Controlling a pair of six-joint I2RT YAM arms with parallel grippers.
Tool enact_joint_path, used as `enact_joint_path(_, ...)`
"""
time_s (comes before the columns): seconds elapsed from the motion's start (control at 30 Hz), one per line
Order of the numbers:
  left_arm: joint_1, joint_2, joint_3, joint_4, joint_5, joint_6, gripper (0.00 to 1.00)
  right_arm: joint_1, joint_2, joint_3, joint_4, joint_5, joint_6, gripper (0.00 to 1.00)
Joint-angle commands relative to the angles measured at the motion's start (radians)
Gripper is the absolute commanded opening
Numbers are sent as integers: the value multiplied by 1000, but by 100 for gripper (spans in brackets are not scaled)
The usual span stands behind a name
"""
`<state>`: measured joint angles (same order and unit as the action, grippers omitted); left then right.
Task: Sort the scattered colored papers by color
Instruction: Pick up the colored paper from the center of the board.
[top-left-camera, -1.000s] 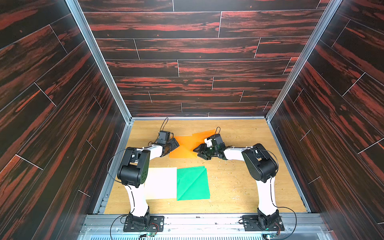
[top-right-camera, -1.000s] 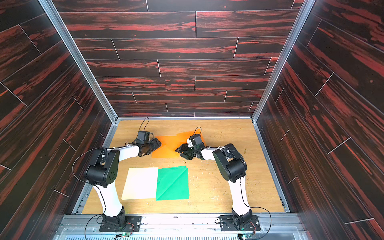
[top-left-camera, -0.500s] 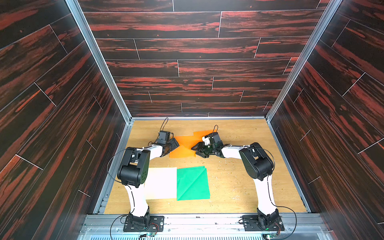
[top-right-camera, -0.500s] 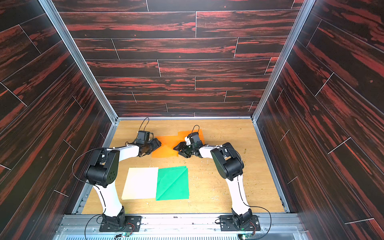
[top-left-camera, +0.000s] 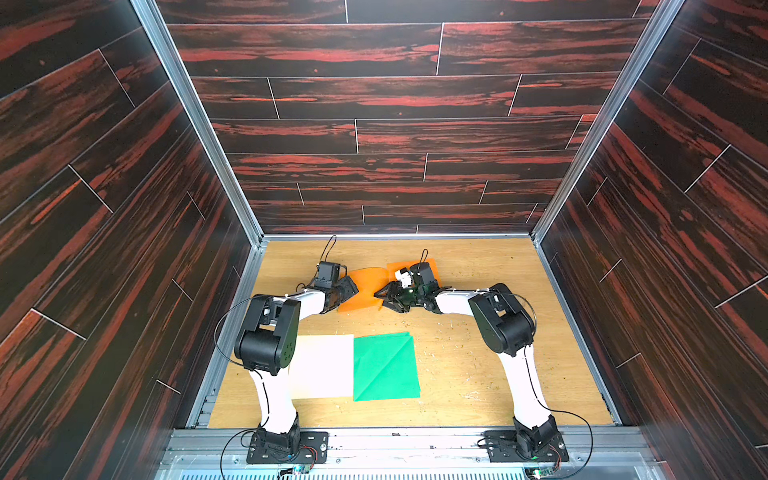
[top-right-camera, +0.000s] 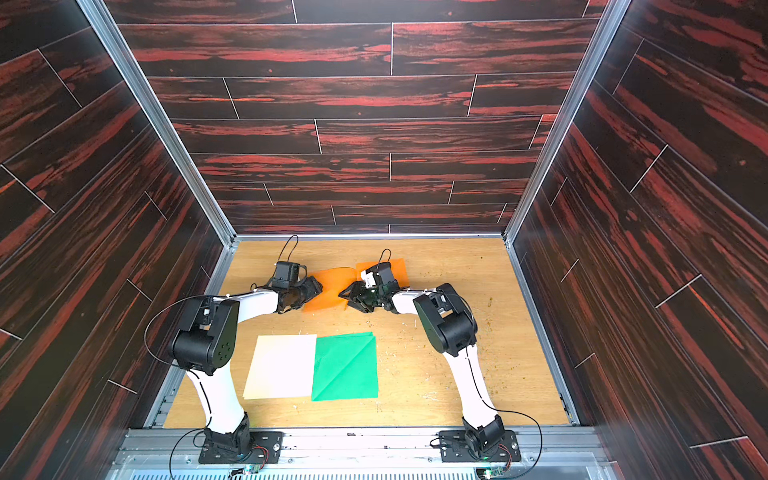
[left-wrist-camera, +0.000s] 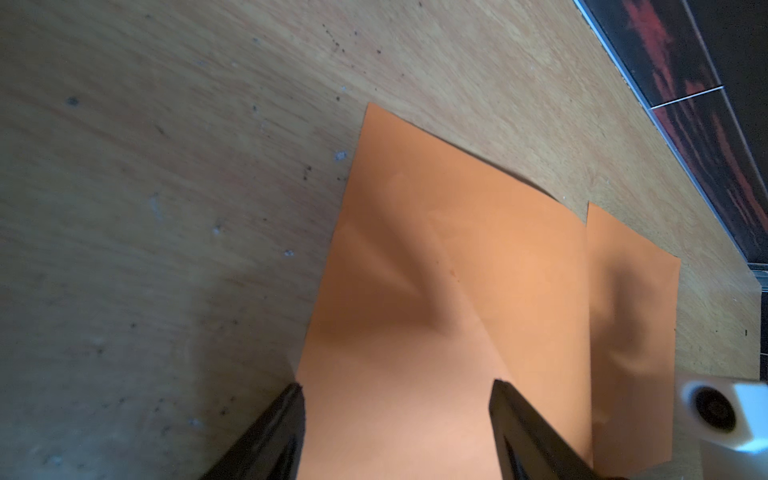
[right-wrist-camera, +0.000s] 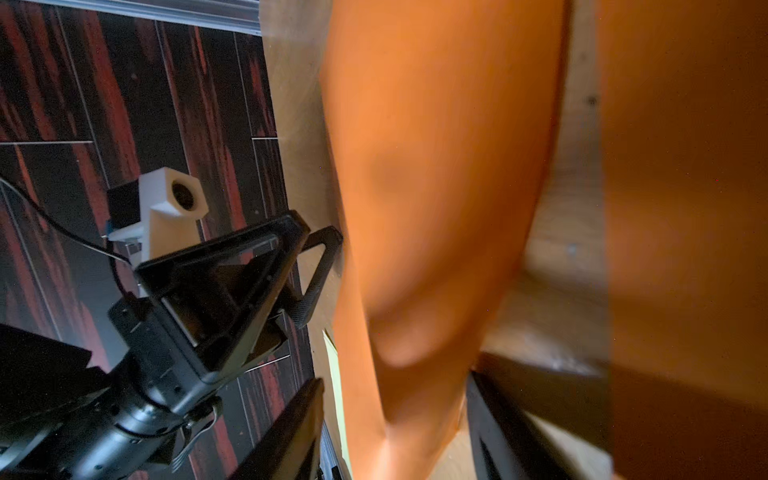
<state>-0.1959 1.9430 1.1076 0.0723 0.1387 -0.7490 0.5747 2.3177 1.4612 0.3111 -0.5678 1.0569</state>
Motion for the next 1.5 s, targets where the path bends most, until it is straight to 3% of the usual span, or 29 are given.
enact_joint_path(0.0, -12, 54, -32, -150, 26, -6, 74, 7, 59, 38, -42, -8, 1, 59)
enact_joint_path(0.27, -11, 56, -35, -151, 25, -2, 74, 3, 86, 125, -29, -7, -20, 60)
enact_joint_path(0.6, -11, 51, -45, -152, 22, 2, 74, -20, 200, 372, -148, -40, -98, 59)
enact_joint_path(0.93, -11, 60, -45, -152, 23, 4, 74, -54, 201, 378, -153, -40, -118, 56)
enact_joint_path(1.07, -12, 59, -46, -154, 22, 6, 74, -73, 232, 421, -167, -98, -123, 52)
enact_joint_path(1.3, -12, 65, -44, -155, 22, 9, 74, -83, 369, 733, -469, -193, -282, 48)
enact_joint_path(1.47, -11, 65, -41, -158, 22, 11, 74, -93, 445, 861, -543, -244, -302, 44)
